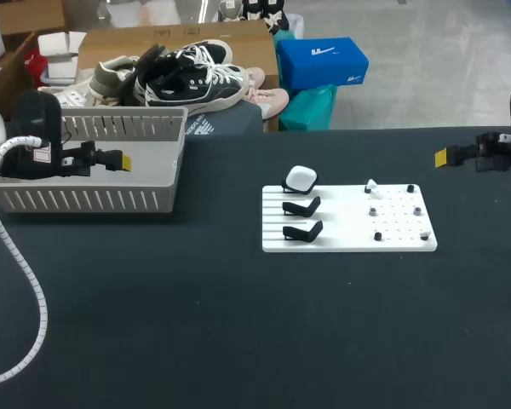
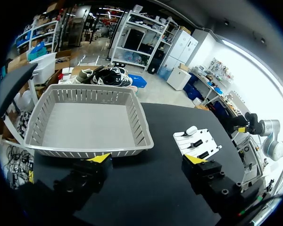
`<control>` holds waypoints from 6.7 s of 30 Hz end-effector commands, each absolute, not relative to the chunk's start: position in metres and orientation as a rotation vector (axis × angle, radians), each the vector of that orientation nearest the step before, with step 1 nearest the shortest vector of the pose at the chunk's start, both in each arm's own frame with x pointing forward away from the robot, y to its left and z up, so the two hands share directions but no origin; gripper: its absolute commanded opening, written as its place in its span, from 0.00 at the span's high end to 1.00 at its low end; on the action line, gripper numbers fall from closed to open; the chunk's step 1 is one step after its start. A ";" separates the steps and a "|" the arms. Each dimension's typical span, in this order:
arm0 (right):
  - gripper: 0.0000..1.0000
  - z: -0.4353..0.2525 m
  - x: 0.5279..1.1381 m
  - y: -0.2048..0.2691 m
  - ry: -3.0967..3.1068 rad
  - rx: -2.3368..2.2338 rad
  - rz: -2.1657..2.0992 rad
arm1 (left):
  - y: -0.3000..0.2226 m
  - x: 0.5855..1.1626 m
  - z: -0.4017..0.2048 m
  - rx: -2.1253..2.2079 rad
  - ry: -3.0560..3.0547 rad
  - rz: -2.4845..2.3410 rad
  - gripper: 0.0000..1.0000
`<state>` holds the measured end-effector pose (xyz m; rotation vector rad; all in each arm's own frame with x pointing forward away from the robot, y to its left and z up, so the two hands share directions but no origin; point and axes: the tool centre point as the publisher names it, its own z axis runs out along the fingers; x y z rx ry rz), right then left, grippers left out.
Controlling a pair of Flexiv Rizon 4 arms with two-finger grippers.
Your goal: Pick up each earbud case from the left stands, insert the matching earbuds, close the lid, and place the case in the box.
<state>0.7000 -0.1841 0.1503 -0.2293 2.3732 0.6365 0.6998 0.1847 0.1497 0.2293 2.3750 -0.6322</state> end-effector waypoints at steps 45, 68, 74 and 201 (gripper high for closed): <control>0.00 0.150 0.701 -0.186 2.372 -0.234 0.644 | 0.163 0.713 0.156 0.477 2.338 -0.699 0.00; 0.00 0.150 0.701 -0.186 2.372 -0.234 0.644 | 0.060 0.756 0.142 1.351 1.962 -0.847 0.00; 0.00 0.150 0.701 -0.186 2.372 -0.234 0.644 | 0.035 0.766 0.128 1.466 1.882 -0.834 0.00; 0.00 0.150 0.701 -0.186 2.372 -0.234 0.644 | -0.107 0.813 0.016 1.564 1.527 -1.010 0.54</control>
